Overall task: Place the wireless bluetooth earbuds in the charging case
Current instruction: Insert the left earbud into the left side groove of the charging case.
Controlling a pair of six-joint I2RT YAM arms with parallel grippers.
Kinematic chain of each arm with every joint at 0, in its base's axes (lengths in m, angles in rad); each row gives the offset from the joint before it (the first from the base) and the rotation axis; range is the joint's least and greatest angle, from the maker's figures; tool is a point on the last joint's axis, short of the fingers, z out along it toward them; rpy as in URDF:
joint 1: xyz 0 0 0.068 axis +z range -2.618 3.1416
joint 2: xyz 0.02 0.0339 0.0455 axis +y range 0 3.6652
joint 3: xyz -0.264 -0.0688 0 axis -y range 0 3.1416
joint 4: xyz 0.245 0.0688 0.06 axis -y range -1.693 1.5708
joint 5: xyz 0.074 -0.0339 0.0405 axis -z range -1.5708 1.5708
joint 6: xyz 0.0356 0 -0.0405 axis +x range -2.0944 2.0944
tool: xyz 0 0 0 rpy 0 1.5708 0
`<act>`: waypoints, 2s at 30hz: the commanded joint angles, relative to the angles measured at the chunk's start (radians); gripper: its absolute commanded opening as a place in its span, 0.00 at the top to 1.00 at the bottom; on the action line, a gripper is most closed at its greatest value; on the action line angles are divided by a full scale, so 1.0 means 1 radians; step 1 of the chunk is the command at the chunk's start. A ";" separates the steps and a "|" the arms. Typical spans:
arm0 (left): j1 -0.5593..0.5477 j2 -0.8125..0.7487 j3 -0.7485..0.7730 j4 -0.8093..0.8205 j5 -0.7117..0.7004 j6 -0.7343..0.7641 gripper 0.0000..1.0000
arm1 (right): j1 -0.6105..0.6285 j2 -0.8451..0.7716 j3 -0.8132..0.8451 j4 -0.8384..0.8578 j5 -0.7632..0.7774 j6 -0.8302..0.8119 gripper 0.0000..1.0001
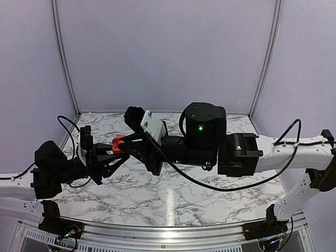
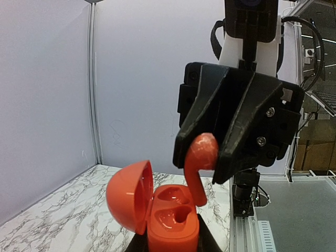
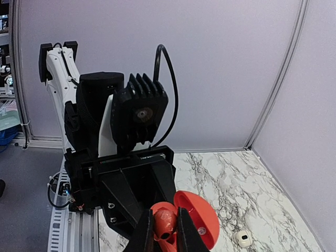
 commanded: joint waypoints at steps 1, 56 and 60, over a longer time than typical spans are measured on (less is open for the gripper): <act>0.003 0.007 0.001 0.047 0.014 -0.002 1.00 | 0.007 0.005 0.054 0.029 0.017 0.002 0.95; 0.004 0.002 -0.002 0.055 -0.036 -0.041 1.00 | 0.006 0.044 0.034 -0.047 0.074 -0.045 0.72; 0.003 0.003 -0.001 0.054 -0.023 -0.045 1.00 | 0.007 0.030 0.034 -0.047 0.082 -0.051 0.70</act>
